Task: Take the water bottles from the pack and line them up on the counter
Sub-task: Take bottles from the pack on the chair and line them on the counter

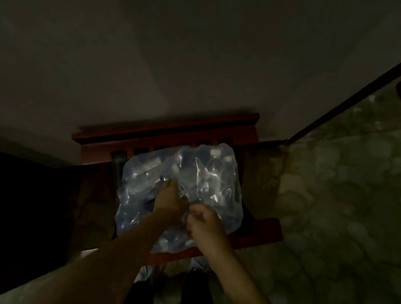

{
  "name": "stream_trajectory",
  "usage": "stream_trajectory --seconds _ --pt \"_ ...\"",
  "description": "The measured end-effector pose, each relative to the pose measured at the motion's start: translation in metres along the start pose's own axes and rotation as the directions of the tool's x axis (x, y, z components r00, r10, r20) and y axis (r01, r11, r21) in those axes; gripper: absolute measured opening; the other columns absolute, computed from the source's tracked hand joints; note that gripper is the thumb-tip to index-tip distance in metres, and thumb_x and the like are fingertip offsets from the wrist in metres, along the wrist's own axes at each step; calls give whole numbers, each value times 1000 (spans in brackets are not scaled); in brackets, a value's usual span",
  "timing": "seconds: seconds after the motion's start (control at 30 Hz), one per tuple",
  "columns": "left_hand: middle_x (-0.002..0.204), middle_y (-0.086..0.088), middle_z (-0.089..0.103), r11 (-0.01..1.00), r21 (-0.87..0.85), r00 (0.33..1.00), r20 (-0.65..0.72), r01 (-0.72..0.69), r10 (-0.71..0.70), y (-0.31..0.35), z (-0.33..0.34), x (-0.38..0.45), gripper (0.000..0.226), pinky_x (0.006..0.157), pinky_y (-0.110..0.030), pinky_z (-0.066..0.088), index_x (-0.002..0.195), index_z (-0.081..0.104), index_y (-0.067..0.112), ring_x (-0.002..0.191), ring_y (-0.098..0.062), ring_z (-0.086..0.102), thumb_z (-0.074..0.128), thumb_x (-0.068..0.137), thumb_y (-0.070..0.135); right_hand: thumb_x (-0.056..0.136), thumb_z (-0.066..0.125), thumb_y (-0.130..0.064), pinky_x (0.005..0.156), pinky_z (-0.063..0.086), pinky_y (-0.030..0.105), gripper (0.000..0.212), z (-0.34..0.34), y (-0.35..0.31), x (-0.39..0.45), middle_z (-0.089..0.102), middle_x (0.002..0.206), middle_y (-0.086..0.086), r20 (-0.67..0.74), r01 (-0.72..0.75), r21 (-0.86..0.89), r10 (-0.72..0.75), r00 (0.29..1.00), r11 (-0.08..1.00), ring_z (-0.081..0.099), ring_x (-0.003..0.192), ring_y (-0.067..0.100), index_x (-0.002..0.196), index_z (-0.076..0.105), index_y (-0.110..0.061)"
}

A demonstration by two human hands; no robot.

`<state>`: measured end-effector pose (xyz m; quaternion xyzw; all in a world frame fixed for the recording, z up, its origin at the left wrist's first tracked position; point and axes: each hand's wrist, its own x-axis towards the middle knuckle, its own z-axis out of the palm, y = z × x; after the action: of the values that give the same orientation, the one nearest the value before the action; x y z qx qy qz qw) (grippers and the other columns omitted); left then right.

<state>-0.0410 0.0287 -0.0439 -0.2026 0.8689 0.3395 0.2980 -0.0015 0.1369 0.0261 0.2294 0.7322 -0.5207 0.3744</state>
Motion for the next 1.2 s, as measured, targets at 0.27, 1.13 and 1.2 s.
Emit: stream_trajectory --seconds 0.27,1.13,1.2 --pt "156 -20 26 965 261 987 -162 24 19 -7 43 41 54 111 -45 41 142 42 1 138 -40 40 63 94 15 101 43 -18 93 50 40 25 2 27 22 64 108 9 95 -66 -49 70 993 997 60 102 27 121 57 -13" --pt "93 -7 75 857 -447 956 251 254 -152 -46 -72 -28 30 71 -29 55 77 70 18 80 -18 69 73 80 49 100 40 -16 96 50 41 36 53 -11 84 57 129 15 -232 -227 49 233 944 973 58 110 29 133 48 -5" --pt "90 -6 75 868 -427 957 239 254 -163 -57 -78 -37 30 67 -29 55 78 72 19 80 -20 71 72 81 48 101 38 -14 95 42 32 46 57 -12 84 44 145 15 -228 -226 -25 214 950 974 51 118 27 146 32 -8"
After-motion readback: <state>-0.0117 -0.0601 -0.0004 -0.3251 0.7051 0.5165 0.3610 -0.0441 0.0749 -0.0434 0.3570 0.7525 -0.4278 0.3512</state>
